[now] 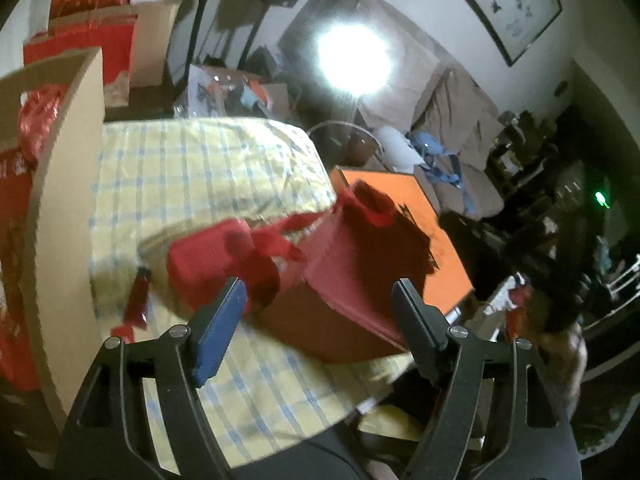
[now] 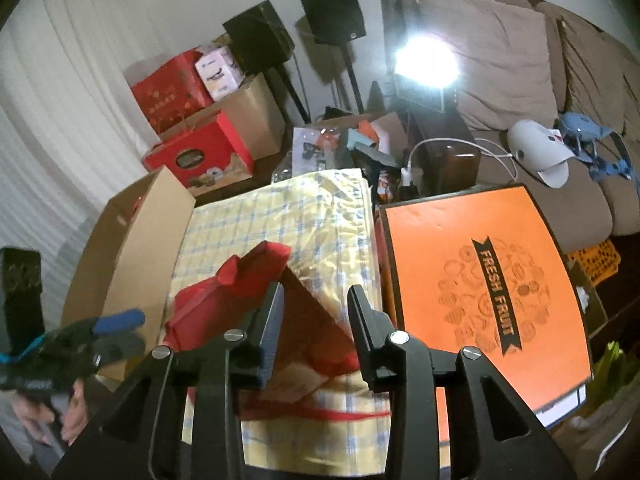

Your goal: Organize objects

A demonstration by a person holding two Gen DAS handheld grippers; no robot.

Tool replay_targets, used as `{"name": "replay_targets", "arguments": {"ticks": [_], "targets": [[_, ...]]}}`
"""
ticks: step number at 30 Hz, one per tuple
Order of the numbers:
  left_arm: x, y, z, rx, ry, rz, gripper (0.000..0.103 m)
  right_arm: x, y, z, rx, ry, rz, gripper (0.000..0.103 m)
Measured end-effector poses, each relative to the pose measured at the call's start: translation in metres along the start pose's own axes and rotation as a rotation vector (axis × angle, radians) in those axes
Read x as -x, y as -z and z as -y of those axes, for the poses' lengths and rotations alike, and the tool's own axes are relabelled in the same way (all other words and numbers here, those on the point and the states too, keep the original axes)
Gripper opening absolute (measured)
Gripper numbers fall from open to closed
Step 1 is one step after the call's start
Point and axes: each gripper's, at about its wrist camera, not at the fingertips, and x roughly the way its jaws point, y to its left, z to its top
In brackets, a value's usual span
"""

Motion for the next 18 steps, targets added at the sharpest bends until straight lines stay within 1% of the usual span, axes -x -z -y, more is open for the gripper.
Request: {"name": "replay_targets", "arguments": {"ticks": [3,7,12,13,15,16,18], "targets": [[-0.009,0.006,0.001,0.016,0.029,-0.034,0.071,-0.016,-0.002,0.000,0.019,0.002,-0.025,0.035],[-0.021,0.015,0.003,0.037,0.040,-0.062,0.067,-0.030,0.001,0.001,0.030,-0.002,-0.055,0.035],[-0.032,0.021,0.005,0.060,0.069,-0.085,0.053,-0.036,0.005,0.008,0.010,-0.067,-0.071,0.035],[-0.035,0.021,0.005,0.064,0.077,-0.091,0.051,-0.036,0.005,0.009,0.004,-0.077,-0.072,0.032],[-0.041,0.021,0.007,0.076,0.104,-0.104,0.045,-0.036,0.007,0.011,-0.008,-0.103,-0.077,0.031],[-0.043,0.021,0.008,0.085,0.112,-0.106,0.046,-0.036,0.007,0.010,-0.007,-0.105,-0.078,0.031],[-0.044,0.021,0.011,0.086,0.101,-0.102,0.046,-0.034,0.008,0.010,-0.006,-0.095,-0.078,0.031]]}}
